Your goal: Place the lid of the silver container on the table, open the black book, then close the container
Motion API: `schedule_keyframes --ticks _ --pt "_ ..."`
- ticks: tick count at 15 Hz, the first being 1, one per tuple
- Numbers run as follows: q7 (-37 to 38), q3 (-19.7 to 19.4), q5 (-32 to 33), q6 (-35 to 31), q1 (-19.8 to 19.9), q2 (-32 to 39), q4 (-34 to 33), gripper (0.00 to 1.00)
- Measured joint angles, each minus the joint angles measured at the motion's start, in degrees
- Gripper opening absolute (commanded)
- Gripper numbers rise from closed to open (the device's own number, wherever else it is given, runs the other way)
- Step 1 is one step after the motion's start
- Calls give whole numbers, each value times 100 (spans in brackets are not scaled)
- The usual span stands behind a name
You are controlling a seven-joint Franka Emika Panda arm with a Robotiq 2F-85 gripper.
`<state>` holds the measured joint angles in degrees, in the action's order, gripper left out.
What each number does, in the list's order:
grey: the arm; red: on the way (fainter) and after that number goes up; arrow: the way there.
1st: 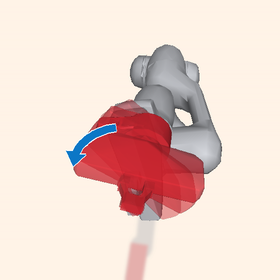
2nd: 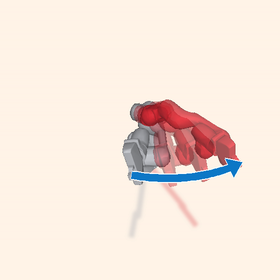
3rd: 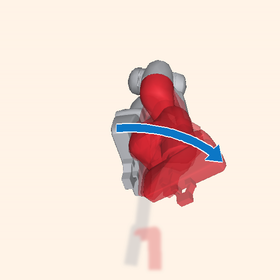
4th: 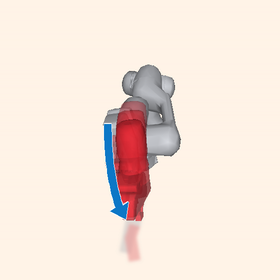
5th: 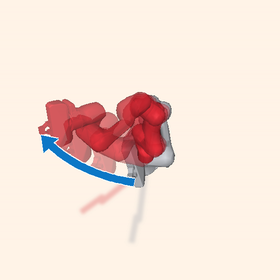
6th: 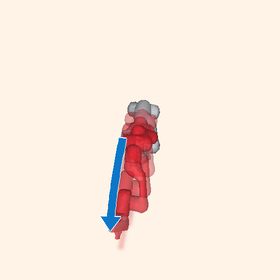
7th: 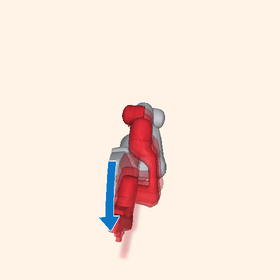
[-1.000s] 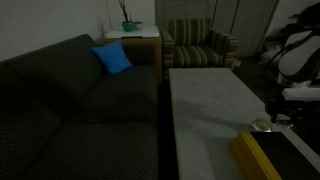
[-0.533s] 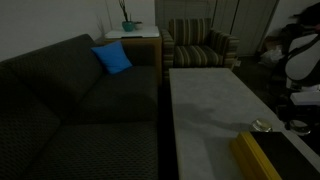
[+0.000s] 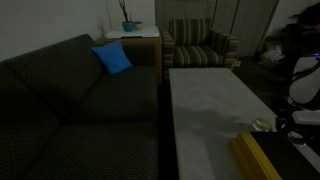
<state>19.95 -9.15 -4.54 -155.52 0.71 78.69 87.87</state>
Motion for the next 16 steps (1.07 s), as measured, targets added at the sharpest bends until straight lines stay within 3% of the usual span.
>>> schedule_keyframes --ticks 6,7,8,9,16 --pt "-636 301 -38 -259 439 227 -183 45" --pt "-701 325 -38 -259 472 226 -186 77" --pt "-755 342 -38 -259 497 228 -192 93" --pt "-783 351 -38 -259 511 234 -199 98" --pt "-723 281 -37 -188 423 321 -281 100"
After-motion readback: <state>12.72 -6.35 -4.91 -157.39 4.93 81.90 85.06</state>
